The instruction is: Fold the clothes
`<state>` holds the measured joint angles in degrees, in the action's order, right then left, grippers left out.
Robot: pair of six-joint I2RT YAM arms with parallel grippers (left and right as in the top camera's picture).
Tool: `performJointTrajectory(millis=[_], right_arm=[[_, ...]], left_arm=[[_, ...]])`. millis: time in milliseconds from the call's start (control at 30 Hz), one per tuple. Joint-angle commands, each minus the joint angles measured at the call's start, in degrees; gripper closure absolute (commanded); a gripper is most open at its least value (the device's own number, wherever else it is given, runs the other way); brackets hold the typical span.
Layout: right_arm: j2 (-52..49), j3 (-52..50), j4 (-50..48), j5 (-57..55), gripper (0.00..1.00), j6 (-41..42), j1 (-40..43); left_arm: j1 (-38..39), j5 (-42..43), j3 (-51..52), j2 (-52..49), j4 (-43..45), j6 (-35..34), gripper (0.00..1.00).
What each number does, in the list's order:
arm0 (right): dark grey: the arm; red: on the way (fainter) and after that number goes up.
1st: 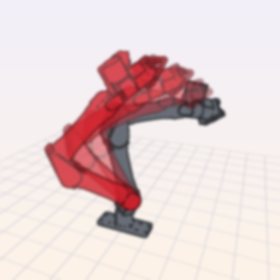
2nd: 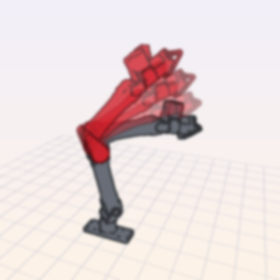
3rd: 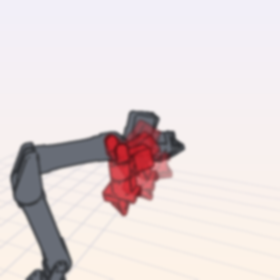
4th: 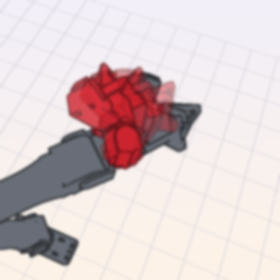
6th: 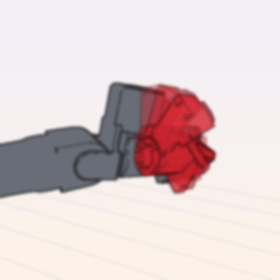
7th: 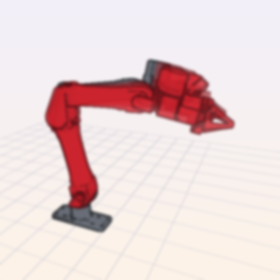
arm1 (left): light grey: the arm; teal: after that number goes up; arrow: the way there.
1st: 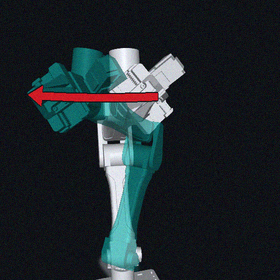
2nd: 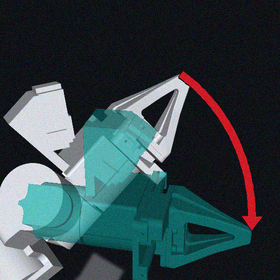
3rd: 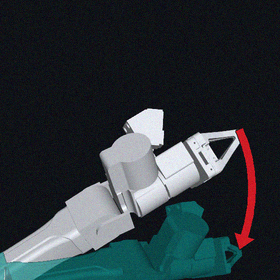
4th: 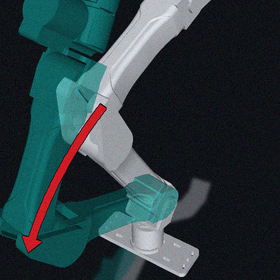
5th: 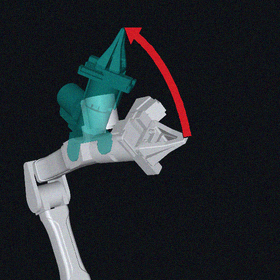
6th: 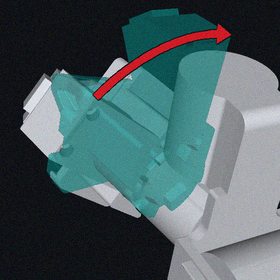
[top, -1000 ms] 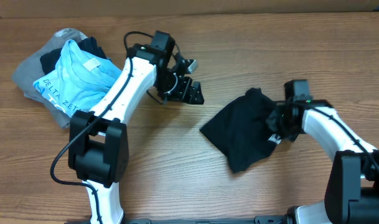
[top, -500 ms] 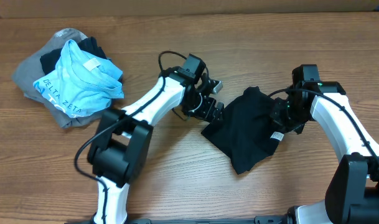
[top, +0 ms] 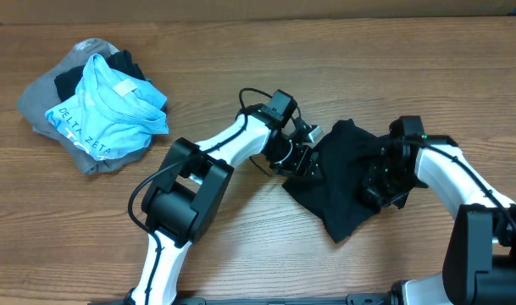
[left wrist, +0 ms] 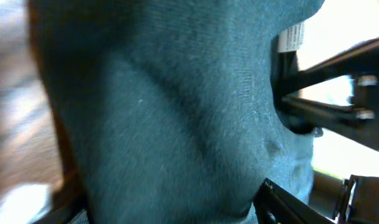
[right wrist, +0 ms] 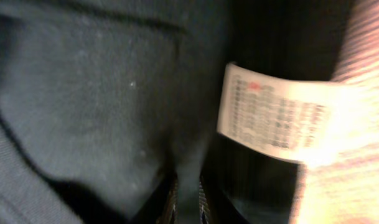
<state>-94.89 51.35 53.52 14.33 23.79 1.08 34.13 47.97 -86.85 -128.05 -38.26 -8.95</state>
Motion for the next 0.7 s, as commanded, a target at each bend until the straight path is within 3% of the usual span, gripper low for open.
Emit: performJointTrajectory(millis=[0, 233, 300, 367, 500, 667], right_arm=[[0.42, -4.24, -3.91, 2.93, 0.84, 0.7, -0.22], [0.35, -9.99, -11.1, 3.56, 0.84, 3.93, -0.22], [0.35, -10.27, -11.06, 3.34, 0.84, 3.91, -0.22], [0.37, -10.25, -10.75, 3.39, 0.85, 3.91, -0.22], [0.72, -9.03, -8.35, 3.37, 0.87, 2.67, 0.0], [4.68, -5.49, -3.76, 8.48, 0.87, -5.53, 0.17]], left_arm=[[1.97, -2.23, 0.76, -3.85, 0.7, -0.81, 0.32], [3.5, 4.79, 0.76, -3.85, 6.16, -4.33, 0.54], [3.76, 5.86, 0.76, -3.85, 6.78, -4.83, 0.7], [3.78, 7.69, 0.74, -3.85, 7.04, -4.83, 0.96], [1.79, 8.74, -0.2, -2.62, 4.33, -4.79, 0.96], [-5.99, 2.4, -6.14, 3.43, -7.3, -1.03, 0.96]])
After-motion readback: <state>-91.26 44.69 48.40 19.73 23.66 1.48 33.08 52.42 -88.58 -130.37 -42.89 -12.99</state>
